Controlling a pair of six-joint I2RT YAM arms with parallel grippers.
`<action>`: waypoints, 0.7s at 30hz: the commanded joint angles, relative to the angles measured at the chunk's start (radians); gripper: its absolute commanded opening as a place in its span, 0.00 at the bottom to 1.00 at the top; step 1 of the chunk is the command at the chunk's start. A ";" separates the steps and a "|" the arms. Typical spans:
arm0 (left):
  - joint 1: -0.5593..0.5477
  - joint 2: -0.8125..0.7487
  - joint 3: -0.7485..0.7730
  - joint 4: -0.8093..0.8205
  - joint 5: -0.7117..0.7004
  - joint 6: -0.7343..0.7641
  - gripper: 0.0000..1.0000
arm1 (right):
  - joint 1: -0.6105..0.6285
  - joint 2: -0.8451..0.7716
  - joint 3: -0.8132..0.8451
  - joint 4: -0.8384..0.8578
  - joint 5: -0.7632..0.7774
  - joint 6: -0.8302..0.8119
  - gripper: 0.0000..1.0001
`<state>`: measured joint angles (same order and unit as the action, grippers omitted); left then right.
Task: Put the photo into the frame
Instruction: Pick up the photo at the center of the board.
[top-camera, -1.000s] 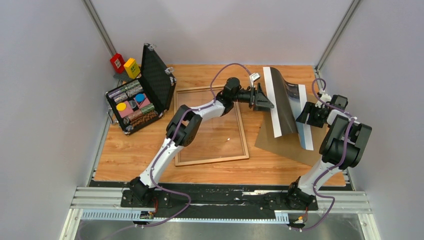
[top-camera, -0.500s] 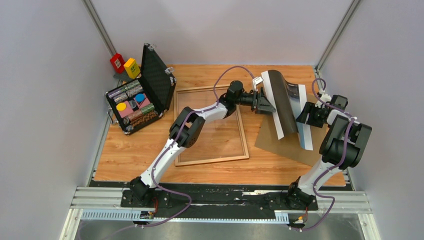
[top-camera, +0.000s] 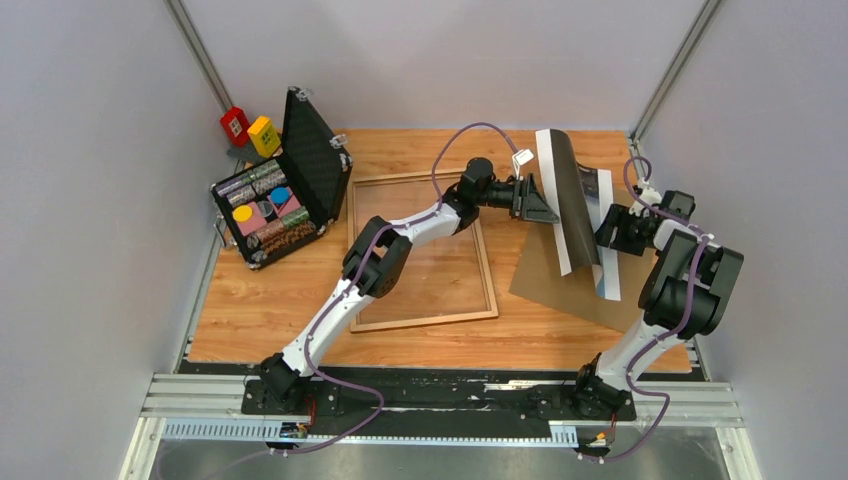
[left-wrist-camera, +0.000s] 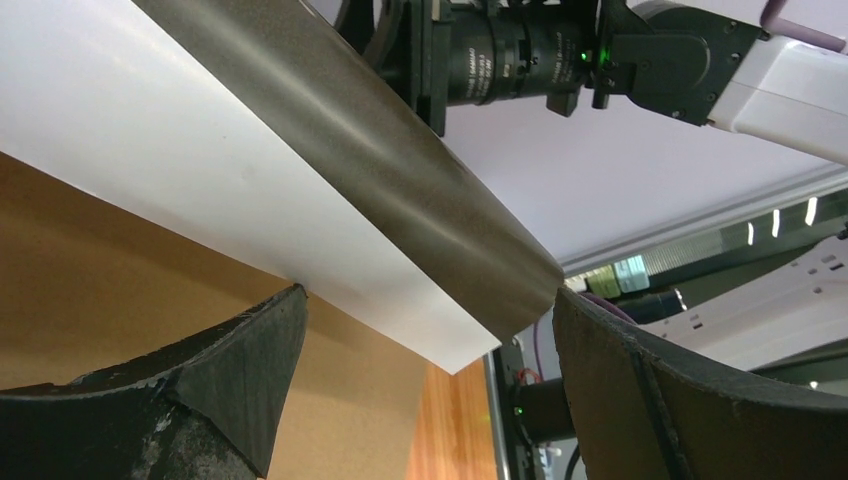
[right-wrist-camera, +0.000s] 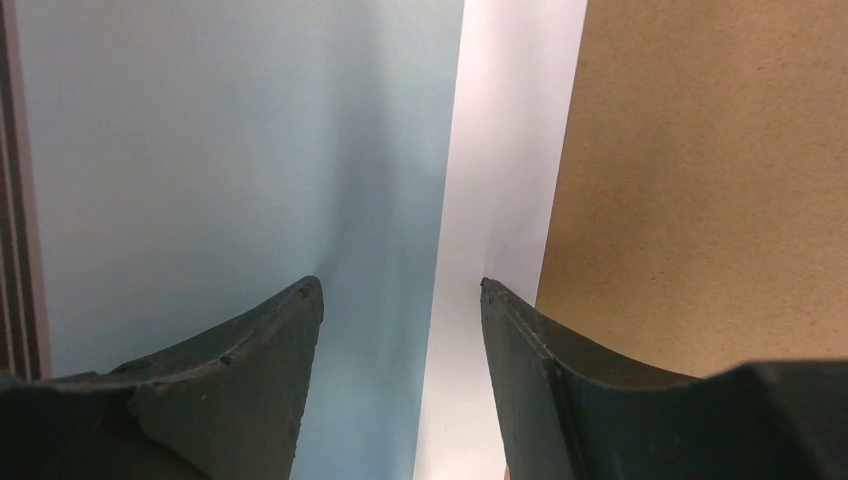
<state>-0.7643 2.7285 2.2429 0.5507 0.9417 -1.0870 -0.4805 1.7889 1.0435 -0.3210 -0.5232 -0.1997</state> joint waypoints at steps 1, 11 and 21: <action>-0.012 0.016 0.057 -0.063 -0.047 0.113 1.00 | 0.009 -0.015 -0.040 -0.105 -0.067 0.012 0.62; -0.016 0.022 0.079 -0.117 -0.088 0.189 1.00 | 0.017 -0.038 -0.046 -0.130 -0.158 -0.021 0.62; -0.021 0.019 0.084 -0.115 -0.081 0.200 1.00 | 0.034 -0.026 -0.041 -0.159 -0.245 -0.052 0.62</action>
<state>-0.7666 2.7510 2.2810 0.4213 0.8581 -0.9276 -0.4606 1.7691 1.0142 -0.4259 -0.6945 -0.2192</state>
